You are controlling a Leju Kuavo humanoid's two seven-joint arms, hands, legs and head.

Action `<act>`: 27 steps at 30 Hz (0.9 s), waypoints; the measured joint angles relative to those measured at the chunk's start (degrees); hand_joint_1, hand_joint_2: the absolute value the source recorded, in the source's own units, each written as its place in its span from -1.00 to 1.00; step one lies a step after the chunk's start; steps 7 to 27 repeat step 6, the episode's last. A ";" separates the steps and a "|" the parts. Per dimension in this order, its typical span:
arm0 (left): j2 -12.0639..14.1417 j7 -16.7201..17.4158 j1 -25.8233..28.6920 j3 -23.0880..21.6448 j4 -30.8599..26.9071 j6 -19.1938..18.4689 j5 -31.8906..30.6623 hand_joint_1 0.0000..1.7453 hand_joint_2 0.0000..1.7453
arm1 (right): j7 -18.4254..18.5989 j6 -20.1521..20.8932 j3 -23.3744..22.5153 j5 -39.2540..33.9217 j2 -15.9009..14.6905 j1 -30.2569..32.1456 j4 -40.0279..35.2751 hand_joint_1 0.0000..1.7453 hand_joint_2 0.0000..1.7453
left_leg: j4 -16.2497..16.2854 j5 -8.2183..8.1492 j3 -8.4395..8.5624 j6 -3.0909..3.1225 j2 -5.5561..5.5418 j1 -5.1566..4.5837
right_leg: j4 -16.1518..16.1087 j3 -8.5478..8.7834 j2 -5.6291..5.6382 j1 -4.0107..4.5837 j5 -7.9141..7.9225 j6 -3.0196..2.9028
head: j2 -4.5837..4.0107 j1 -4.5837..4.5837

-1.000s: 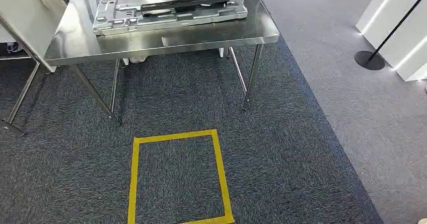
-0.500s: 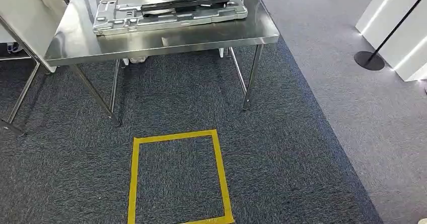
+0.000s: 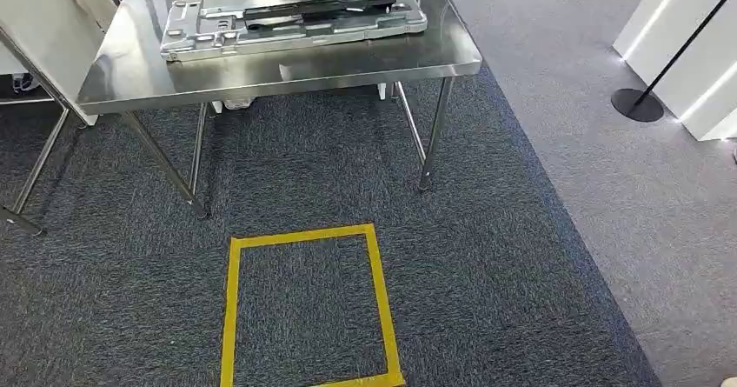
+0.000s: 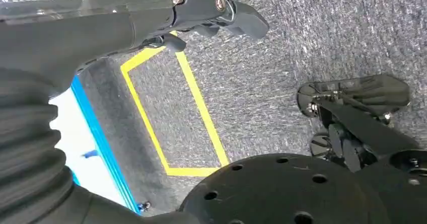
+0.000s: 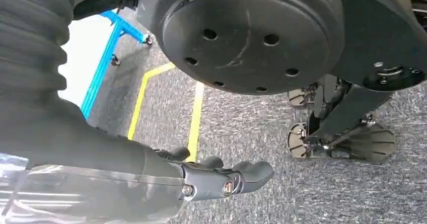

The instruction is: Take the parts from the cabinet and place them on the table.

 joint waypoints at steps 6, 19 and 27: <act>0.33 0.09 0.26 -1.45 -0.39 0.00 0.07 -1.00 1.00 | 0.00 0.00 0.66 -0.04 -0.29 0.33 -0.44 -1.00 1.00 | 0.00 0.00 0.01 0.00 0.00 0.00 | 0.00 0.02 0.00 0.00 0.00 0.00 | 0.00 0.00; 0.33 0.09 0.26 -1.45 -0.39 0.00 0.07 -1.00 1.00 | 0.00 0.00 0.66 -0.04 -0.29 0.33 -0.44 -1.00 1.00 | 0.00 0.00 0.01 0.00 0.00 0.00 | 0.00 0.02 0.00 0.00 0.00 0.00 | 0.00 0.00; 0.33 0.09 0.26 -1.45 -0.39 0.00 0.07 -1.00 1.00 | 0.00 0.00 0.66 -0.04 -0.29 0.33 -0.44 -1.00 1.00 | 0.00 0.00 0.01 0.00 0.00 0.00 | 0.00 0.02 0.00 0.00 0.00 0.00 | 0.00 0.00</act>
